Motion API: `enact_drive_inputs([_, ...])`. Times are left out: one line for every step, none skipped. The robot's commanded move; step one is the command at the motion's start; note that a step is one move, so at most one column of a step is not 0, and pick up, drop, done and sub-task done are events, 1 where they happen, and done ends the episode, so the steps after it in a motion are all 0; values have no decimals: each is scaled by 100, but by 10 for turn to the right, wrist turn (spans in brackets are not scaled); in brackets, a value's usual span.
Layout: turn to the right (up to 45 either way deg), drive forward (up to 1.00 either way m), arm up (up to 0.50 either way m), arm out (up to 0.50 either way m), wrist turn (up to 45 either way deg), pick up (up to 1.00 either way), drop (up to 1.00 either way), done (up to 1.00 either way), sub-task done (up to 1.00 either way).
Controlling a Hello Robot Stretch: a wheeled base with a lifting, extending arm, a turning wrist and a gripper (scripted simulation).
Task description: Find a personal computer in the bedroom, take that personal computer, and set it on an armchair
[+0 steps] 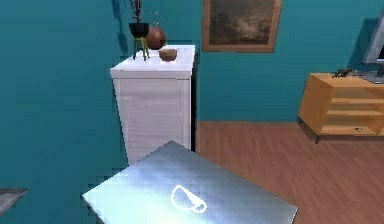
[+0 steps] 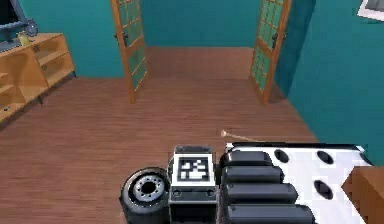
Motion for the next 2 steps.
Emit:
enact_drive_inputs([0,10,0,0,0,0,0,0,0])
enact_drive_inputs([450,0,0,0,0,0,0,0,0])
